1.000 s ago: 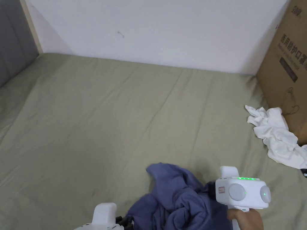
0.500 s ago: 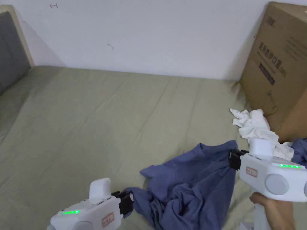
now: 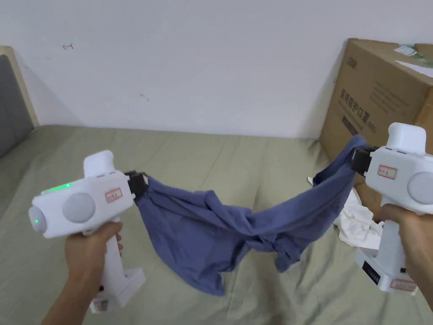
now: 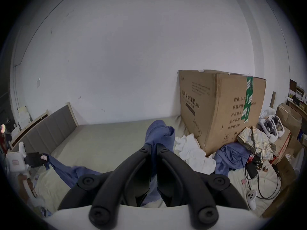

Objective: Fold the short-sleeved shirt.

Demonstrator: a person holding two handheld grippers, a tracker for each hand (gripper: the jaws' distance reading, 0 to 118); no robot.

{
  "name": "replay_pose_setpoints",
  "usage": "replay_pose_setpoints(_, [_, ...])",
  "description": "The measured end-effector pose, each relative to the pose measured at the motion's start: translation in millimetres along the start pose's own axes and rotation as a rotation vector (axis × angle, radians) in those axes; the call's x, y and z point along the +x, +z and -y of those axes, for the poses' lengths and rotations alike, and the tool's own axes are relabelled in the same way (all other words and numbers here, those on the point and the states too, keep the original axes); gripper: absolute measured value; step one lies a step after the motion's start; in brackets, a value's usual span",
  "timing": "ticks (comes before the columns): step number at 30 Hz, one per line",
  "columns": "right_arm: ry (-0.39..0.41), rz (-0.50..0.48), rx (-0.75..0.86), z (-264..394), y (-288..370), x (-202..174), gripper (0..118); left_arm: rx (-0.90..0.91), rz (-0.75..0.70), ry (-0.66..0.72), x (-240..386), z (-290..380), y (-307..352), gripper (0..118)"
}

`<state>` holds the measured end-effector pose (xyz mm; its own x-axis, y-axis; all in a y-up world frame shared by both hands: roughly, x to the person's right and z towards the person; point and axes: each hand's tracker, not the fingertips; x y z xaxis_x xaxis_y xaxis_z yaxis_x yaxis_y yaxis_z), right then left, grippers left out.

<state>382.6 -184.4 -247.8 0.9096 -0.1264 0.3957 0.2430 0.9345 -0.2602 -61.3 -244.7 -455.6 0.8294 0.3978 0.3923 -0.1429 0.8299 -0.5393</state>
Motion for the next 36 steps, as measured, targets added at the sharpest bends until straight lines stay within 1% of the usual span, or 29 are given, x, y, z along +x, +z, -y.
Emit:
replay_pose_setpoints(3, [-0.008,0.003,0.023,-20.2,-8.8,-6.2,6,0.026,-0.018,-0.041,2.5,-39.8,-9.4,11])
replay_pose_setpoints(6, [0.01,0.012,0.049,-36.8,-17.8,-14.6,6,0.056,-0.016,-0.035,7.7,-73.7,-14.6,11])
replay_pose_setpoints(11, [0.017,0.032,0.081,-59.9,-31.5,-23.8,6,0.107,-0.02,-0.045,17.8,-122.1,-21.8,11])
replay_pose_setpoints(16, [-0.004,0.043,0.114,-72.7,-41.0,-28.9,6,0.161,-0.038,-0.102,25.5,-157.4,-23.7,11])
replay_pose_setpoints(19, [-0.025,0.033,0.116,-68.0,-40.7,-34.5,6,0.163,-0.039,-0.124,23.0,-162.2,-25.2,11])
replay_pose_setpoints(23, [-0.037,0.016,0.09,-44.1,-49.3,-35.8,6,0.127,-0.061,-0.153,10.9,-142.2,-32.9,11])
replay_pose_setpoints(25, [-0.046,0.013,0.057,-26.5,-54.3,-34.9,6,0.105,-0.072,-0.139,-1.1,-124.8,-38.6,11])
replay_pose_setpoints(27, [-0.072,0.013,0.032,-4.6,-57.0,-33.1,6,0.068,-0.074,-0.115,-12.9,-104.2,-43.0,11])
replay_pose_setpoints(29, [-0.097,0.013,0.012,20.6,-57.1,-30.4,6,0.036,-0.077,-0.093,-26.4,-80.2,-45.6,11])
replay_pose_setpoints(31, [-0.104,0.025,-0.011,47.0,-54.7,-28.3,6,0.007,-0.083,-0.08,-37.9,-53.5,-44.0,11])
replay_pose_setpoints(36, [-0.144,0.029,-0.103,116.5,-38.6,-16.1,6,-0.069,-0.101,-0.023,-70.1,22.4,-24.8,11])
